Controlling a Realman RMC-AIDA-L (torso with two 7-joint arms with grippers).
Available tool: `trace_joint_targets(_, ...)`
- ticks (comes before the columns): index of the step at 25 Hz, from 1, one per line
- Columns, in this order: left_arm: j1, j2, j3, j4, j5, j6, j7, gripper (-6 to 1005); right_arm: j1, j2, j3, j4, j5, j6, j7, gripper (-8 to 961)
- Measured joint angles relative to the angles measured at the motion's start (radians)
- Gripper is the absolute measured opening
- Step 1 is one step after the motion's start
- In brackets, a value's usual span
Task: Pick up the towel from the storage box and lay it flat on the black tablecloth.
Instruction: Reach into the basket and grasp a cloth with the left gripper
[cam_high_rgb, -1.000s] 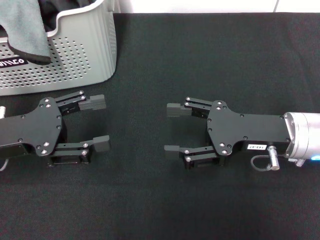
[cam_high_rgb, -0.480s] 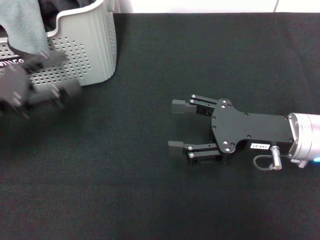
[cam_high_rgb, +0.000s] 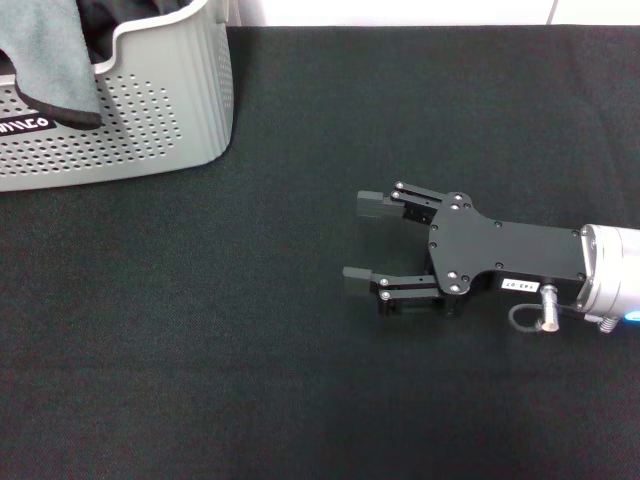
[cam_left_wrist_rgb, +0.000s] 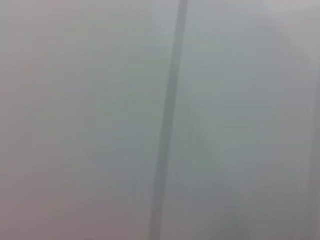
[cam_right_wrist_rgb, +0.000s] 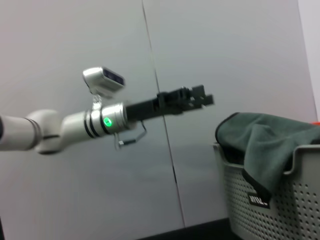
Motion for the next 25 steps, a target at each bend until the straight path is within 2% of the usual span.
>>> trace_joint_targets(3,0.006,-0.027,-0.032,0.101,-0.001,-0.085,-0.024,860,0.002,0.006,0.000,0.000,0.000,0.020,-0.003,885)
trace_joint_targets(5,0.007,-0.034,-0.037,0.126,0.001,-0.142,-0.031,853,0.005,0.011,0.000,-0.001,-0.001,0.030,-0.010,885)
trace_joint_targets(11,-0.015,-0.026,-0.019,0.120,0.055,-0.247,-0.038,847,0.003,0.013,0.000,-0.002,-0.001,0.033,-0.014,884)
trace_joint_targets(18,-0.074,-0.025,-0.015,0.114,0.184,-0.311,-0.057,840,0.001,0.016,0.000,-0.002,-0.001,0.051,-0.017,884)
trace_joint_targets(25,-0.103,-0.025,-0.013,0.103,0.260,-0.354,-0.058,833,-0.009,0.022,0.000,-0.002,-0.001,0.059,-0.029,884)
